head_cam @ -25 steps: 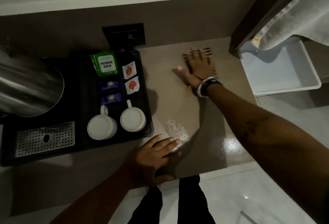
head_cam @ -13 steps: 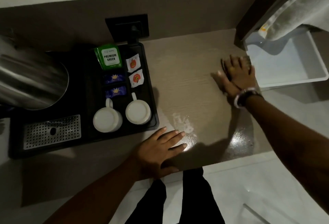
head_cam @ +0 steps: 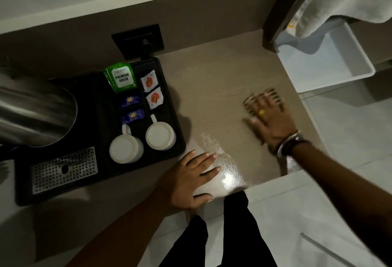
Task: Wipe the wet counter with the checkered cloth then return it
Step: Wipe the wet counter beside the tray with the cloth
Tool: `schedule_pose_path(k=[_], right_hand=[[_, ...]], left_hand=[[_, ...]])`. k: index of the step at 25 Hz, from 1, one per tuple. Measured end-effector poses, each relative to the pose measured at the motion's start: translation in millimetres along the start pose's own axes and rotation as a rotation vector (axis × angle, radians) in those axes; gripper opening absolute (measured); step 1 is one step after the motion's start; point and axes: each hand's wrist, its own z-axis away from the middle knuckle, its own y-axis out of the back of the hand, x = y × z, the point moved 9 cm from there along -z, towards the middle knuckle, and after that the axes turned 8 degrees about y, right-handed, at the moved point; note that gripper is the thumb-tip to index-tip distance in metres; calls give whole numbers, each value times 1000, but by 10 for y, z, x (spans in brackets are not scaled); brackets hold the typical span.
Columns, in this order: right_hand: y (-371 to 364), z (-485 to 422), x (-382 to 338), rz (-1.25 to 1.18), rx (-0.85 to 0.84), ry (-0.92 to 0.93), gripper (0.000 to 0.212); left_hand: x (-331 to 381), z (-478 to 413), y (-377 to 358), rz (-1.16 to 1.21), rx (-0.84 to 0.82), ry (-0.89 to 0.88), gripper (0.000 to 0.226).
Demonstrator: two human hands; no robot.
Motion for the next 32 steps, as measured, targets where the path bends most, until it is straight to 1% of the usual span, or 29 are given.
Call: schedule_pose_path(k=[2,3,4,5,6,8,9,10,11,12,14,16,18,19,20,21,23,24,25,26,28,30,31,32], right_hand=[[182,-384,516,-57,41,-279,72],[212,-626,518,-85,49,-348,71],[179,-873,324,-93,27,-334,69],[109,-1066,-4,-90,-9,-239,66],[20,-1122,-418,-64,-41,-90,65],[-206,-720,-1140,28,-136,233,65],[-301,-348,-1273,71,-180,349,65],[-351,30,-1232,78,-191,407,64],[-351,380,-1069,52,-198,419,63],[-308,630,-831,28,-199,389,62],[-178,743,-258,4,-165,219,62],[-51,402,106,-34,-96,-47,65],[38,-34,83,-82,-26,-260,62],[16,-181,-74,-113,-25,-279,60],[-61,-263,-316,-127,-38,-218,60],[-174,-232,-625,-109,-61,-103,62],[-368,149,-1159,-69,-104,98,64],[-438,411,-1301,-75,-127,164,63],[-475,652,-1317,-79,-145,186,62],[-477,866,-1197,-80,-153,150,62],[-393,1121,-673,-75,-127,-54,67],[-279,1201,-34,-91,-103,-323,74],[-243,1164,206,-84,-96,-419,76],[-204,1057,348,-66,-87,-476,76]], left_hand=[[-15,-4,11,-4,7,6,77],[-15,-2,24,4,9,7,76],[-6,3,40,19,13,7,76],[0,2,51,33,13,4,76],[7,8,54,39,8,0,75],[15,31,60,29,4,3,75],[15,34,62,15,4,-2,74],[15,34,59,-2,5,-7,74],[20,32,52,-14,10,-11,73],[27,29,39,-21,16,-15,73],[28,28,16,-13,16,-21,73],[-4,27,49,21,22,-12,73],[9,10,106,62,50,-8,72],[33,7,131,74,61,-7,71],[51,16,152,80,62,-2,69],[57,33,173,83,61,-1,66],[18,121,197,71,51,-49,61],[0,220,186,47,32,-94,61],[-10,335,174,9,1,-147,63],[-25,438,159,-31,-30,-190,66],[-82,521,149,-68,-31,-207,68],[-131,481,156,-17,-17,-193,65],[-119,478,152,11,-12,-193,63],[-110,482,149,39,0,-193,62]])
